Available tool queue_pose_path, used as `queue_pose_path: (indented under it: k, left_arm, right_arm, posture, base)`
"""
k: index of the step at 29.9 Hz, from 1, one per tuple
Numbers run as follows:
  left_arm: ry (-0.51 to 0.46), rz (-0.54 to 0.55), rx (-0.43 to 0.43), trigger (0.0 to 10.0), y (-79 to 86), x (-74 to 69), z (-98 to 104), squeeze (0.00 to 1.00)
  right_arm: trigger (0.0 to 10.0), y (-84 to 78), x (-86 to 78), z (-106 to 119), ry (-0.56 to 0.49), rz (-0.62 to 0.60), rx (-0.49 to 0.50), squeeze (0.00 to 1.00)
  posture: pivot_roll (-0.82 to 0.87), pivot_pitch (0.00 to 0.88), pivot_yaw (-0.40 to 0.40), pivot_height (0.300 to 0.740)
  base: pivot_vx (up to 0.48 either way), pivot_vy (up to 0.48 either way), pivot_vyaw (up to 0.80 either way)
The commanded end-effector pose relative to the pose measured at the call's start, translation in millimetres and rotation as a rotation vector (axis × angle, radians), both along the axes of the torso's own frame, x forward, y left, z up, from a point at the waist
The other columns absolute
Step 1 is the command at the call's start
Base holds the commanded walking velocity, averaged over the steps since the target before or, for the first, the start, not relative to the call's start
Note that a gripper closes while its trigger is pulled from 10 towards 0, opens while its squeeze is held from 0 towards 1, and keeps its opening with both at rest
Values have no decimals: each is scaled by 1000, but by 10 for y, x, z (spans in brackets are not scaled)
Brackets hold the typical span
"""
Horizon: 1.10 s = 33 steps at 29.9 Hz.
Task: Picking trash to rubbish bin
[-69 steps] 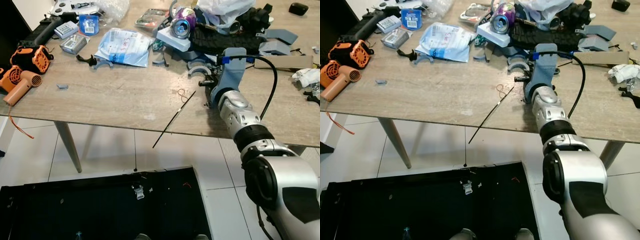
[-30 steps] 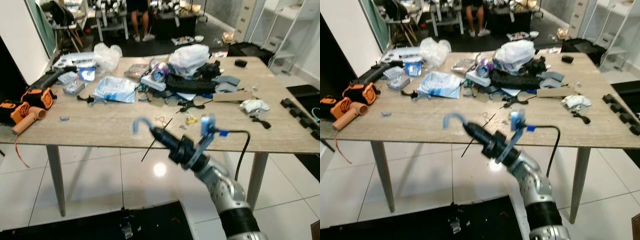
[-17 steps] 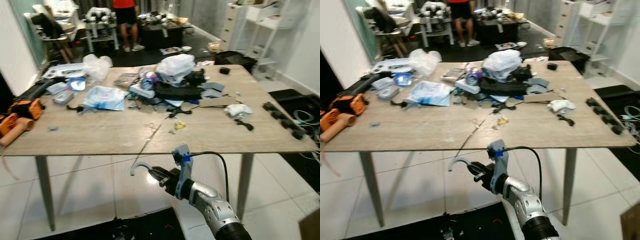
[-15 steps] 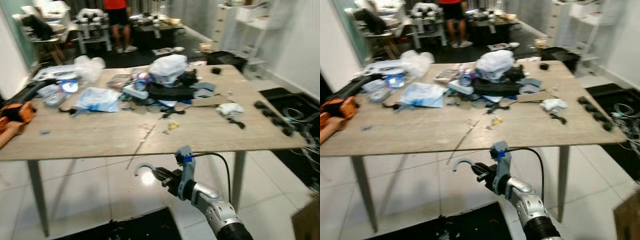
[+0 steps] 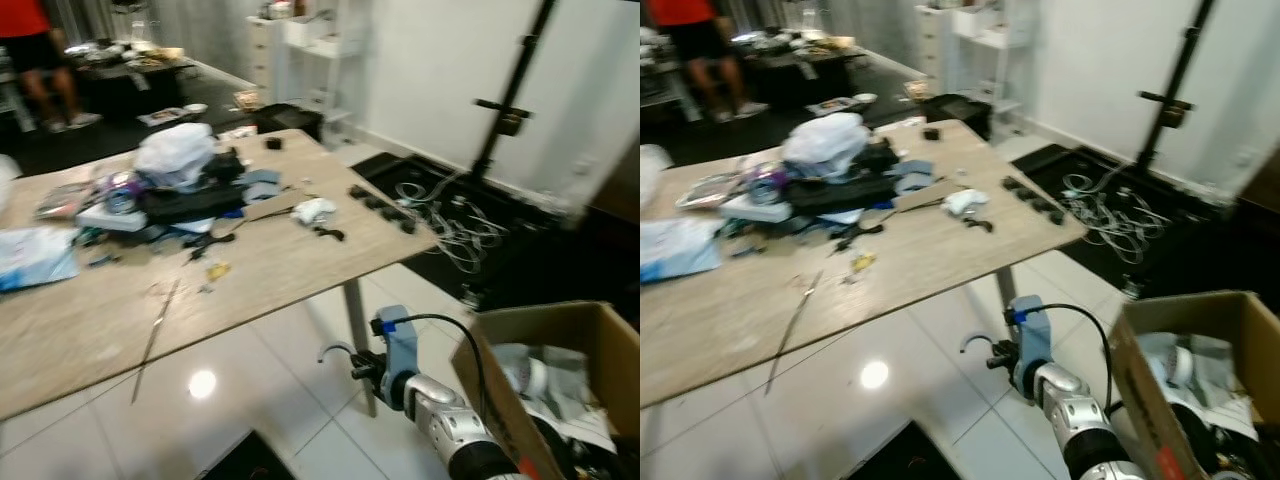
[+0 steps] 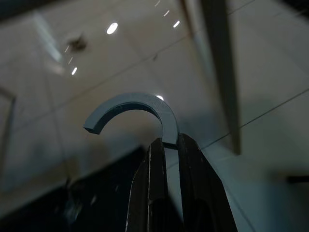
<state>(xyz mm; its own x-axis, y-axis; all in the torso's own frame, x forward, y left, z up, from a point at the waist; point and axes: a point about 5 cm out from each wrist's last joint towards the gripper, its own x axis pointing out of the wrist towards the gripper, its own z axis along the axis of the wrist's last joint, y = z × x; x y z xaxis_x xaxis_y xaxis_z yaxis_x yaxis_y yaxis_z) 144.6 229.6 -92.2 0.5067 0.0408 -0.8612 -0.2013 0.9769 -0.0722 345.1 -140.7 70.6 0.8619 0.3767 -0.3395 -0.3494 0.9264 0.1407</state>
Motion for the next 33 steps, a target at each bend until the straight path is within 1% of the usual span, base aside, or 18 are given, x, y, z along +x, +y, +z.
queue_pose_path:
  k: [1,6,11,19,26,32,33]
  left_arm:
    - [27,-9,7,10000,-11,-56,-26,0]
    - [23,-26,23,10000,-20,-48,-25,0]
    - [31,-35,33,10000,-55,-79,-44,0]
    - [42,-35,-2,10000,-84,-116,-61,0]
    - [43,-32,-2,10000,-64,-125,-60,0]
    - [34,-15,-19,10000,-72,-128,-61,0]
    - [32,-16,-25,10000,-78,-130,-62,0]
  right_arm:
    - [10000,17,-1,-11,2,-8,14,0]
    - [10000,34,-12,-53,18,0,-2,0]
    - [10000,73,-24,-90,24,12,-1,0]
    - [10000,99,-27,-80,9,20,20,0]
    - [10000,102,-19,-78,3,16,21,0]
    - [10000,76,-9,-71,-13,-15,16,0]
    - [10000,52,-2,-65,-19,-34,12,0]
  posture:
    - [-97,134,49,740]
    - [-96,135,41,740]
    - [-100,137,35,740]
    - [-103,141,37,740]
    - [-102,140,38,740]
    - [-101,141,39,740]
    - [-102,142,40,740]
  base:
    - [0,0,-731]
    - [0,0,-731]
    - [0,0,-731]
    - [0,0,-731]
    - [0,0,-729]
    - [0,0,-731]
    - [0,0,-731]
